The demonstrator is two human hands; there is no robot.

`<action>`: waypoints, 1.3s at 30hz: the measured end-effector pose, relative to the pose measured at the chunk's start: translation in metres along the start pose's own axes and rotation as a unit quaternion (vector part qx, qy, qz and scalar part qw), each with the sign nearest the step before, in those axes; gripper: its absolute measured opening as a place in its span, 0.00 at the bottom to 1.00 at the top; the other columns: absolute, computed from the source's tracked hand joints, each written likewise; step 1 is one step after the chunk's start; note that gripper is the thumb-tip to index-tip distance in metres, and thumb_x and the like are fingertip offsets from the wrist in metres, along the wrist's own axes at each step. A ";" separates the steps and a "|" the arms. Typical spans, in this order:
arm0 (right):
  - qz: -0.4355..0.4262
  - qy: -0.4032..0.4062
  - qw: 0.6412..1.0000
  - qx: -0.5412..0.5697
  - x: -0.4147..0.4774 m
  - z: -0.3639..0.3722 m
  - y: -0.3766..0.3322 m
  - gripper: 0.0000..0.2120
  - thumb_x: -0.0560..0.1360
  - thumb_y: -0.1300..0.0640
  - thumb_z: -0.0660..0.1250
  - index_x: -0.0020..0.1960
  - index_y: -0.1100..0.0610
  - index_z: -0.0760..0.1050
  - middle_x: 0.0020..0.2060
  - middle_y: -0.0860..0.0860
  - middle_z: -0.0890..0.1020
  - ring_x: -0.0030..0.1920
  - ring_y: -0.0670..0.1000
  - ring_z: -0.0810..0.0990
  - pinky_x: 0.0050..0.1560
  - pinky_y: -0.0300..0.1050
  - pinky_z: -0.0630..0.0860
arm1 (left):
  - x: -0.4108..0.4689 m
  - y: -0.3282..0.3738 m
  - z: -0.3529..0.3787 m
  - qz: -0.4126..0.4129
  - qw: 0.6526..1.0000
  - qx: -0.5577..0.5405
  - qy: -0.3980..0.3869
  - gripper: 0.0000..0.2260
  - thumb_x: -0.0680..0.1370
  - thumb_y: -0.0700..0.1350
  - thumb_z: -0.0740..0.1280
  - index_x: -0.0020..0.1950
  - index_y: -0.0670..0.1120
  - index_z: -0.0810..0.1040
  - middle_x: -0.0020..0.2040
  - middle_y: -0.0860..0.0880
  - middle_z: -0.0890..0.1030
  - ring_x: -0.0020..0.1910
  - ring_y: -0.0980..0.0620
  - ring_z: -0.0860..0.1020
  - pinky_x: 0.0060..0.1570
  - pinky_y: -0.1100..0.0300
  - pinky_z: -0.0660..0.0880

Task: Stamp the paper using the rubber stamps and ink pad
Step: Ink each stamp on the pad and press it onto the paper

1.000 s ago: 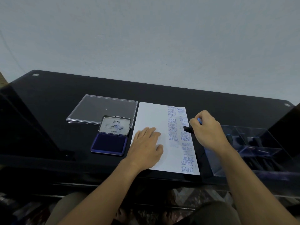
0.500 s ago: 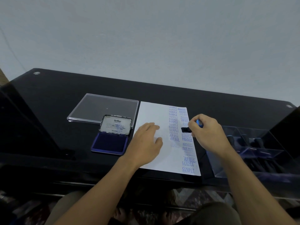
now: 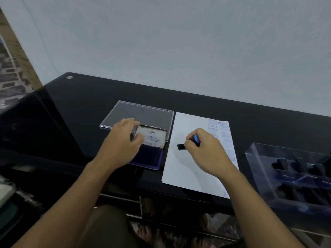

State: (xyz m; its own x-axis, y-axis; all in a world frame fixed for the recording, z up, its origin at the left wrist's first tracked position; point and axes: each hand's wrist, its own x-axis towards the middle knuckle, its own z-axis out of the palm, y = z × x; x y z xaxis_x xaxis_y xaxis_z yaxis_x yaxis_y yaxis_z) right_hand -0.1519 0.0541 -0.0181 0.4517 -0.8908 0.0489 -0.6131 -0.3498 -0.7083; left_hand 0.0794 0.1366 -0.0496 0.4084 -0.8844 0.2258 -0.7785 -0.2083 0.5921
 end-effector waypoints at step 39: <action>-0.160 -0.148 0.955 -0.199 0.023 0.091 -0.049 0.06 0.80 0.55 0.61 0.48 0.54 0.64 0.44 0.56 0.80 0.41 0.56 0.77 0.34 0.48 0.74 | -0.025 -0.064 0.017 -0.030 0.991 0.131 0.029 0.17 0.80 0.46 0.61 0.68 0.44 0.73 0.72 0.46 0.70 0.73 0.47 0.65 0.74 0.43 0.55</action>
State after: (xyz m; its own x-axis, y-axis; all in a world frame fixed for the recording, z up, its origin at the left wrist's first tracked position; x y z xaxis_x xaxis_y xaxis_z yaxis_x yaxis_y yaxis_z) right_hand -0.0523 0.0775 -0.0466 0.7847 -0.6193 -0.0248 -0.5843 -0.7259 -0.3628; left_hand 0.1109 0.1650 -0.1062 0.4782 -0.8435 0.2446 -0.8460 -0.3675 0.3863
